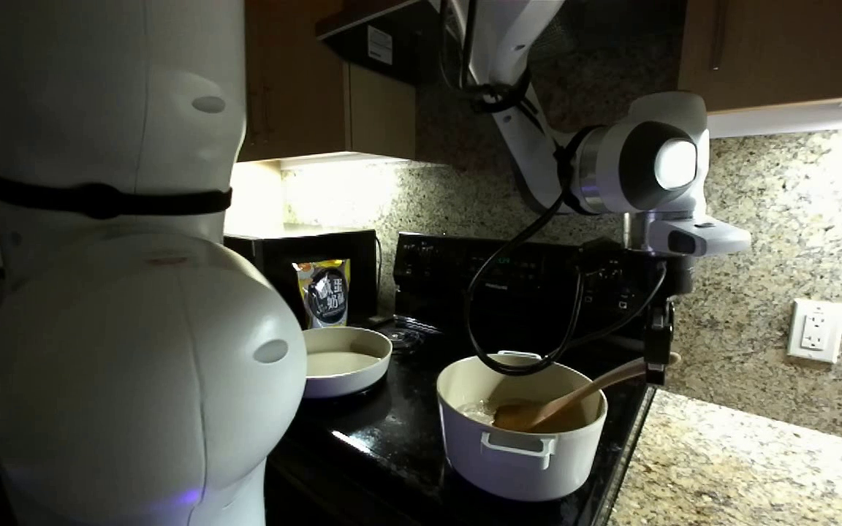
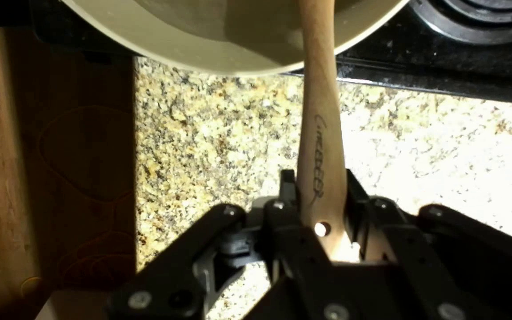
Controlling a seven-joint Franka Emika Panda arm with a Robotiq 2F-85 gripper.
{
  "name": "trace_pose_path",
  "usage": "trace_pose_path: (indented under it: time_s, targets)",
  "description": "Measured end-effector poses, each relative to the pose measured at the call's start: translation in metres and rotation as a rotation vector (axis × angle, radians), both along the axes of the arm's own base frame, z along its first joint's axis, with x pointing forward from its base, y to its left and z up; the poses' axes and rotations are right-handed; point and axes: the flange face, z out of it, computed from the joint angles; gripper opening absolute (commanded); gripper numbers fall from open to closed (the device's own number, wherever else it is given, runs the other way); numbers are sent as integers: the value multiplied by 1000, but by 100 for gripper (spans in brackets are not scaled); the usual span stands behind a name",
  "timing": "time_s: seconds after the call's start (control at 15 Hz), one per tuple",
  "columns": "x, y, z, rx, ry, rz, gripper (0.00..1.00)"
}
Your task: Stir the pot with the wooden spoon
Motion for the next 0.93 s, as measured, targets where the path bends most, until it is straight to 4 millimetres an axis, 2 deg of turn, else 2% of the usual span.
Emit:
trace_pose_path:
  time_s: [0.27, 0.47, 0.73, 0.93]
  targets:
    - [-7, -25, 3, -22, -26, -39, 7]
    - [-12, -33, 4, -115, -31, -20, 7]
    - [-26, -18, 8, -265, -50, 87, 7]
    - [-41, 4, 29, -338, -116, 192, 7]
